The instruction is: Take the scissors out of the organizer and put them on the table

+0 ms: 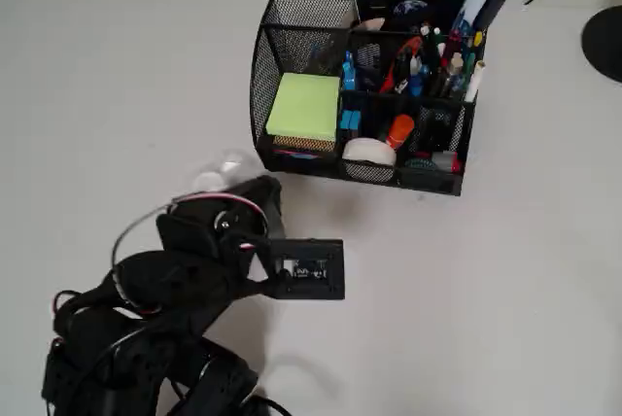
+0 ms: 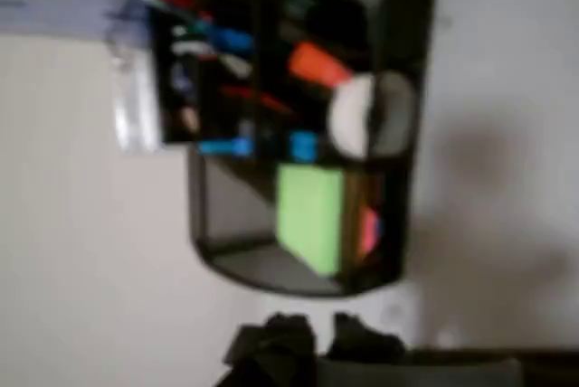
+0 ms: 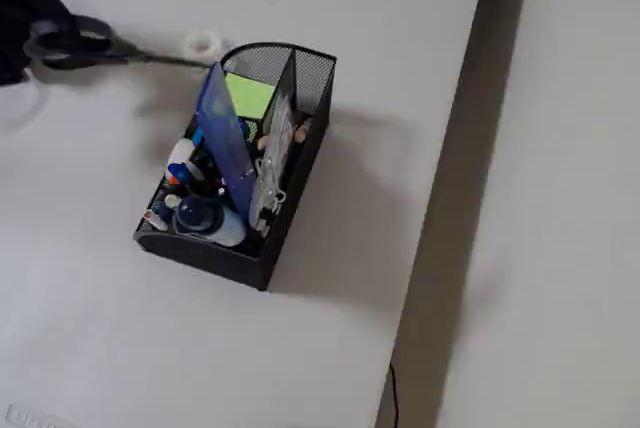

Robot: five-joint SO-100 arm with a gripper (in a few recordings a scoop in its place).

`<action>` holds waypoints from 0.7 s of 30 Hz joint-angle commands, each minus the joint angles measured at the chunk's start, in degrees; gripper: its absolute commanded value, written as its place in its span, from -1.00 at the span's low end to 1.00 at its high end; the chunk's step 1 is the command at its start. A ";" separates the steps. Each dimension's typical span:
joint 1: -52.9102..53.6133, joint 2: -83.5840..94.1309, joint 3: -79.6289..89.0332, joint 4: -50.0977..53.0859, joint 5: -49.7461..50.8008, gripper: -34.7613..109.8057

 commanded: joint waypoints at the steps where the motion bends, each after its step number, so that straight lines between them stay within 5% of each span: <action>1: 0.09 4.13 6.15 0.00 -1.32 -0.52; 12: 7.21 3.96 23.73 -4.66 -7.21 -0.51; 21: 15.64 3.87 26.54 -7.47 -10.63 -0.19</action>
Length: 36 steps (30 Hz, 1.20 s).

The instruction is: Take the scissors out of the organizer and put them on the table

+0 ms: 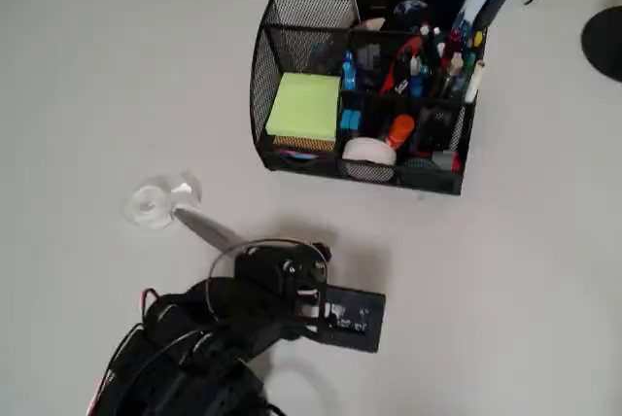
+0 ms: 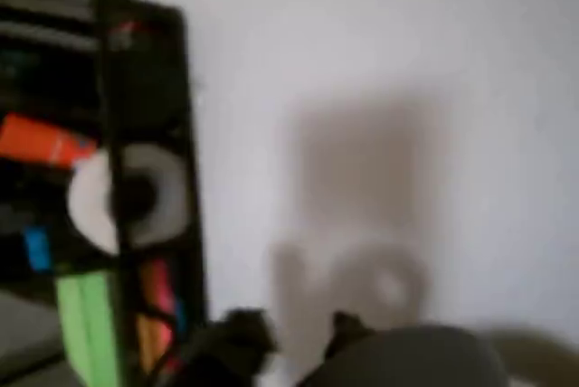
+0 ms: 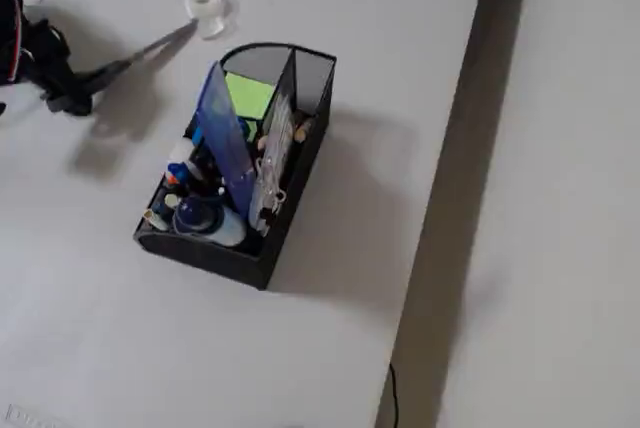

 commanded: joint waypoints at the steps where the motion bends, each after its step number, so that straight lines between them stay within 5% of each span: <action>1: 2.99 0.79 0.00 -2.02 -2.02 -0.08; 3: 2.90 0.79 0.00 -1.85 -2.37 0.13; 8: 3.16 0.79 -0.44 -0.35 -2.72 0.24; 16: -1.93 0.79 -4.92 9.40 -2.46 -0.12; 22: -5.36 0.79 -13.97 13.10 0.18 -0.08; 25: -5.98 0.79 -18.11 17.93 2.90 -0.31; 30: -6.24 0.79 -13.89 23.47 2.64 -0.52; 36: -7.65 0.79 -5.80 20.83 3.60 -0.52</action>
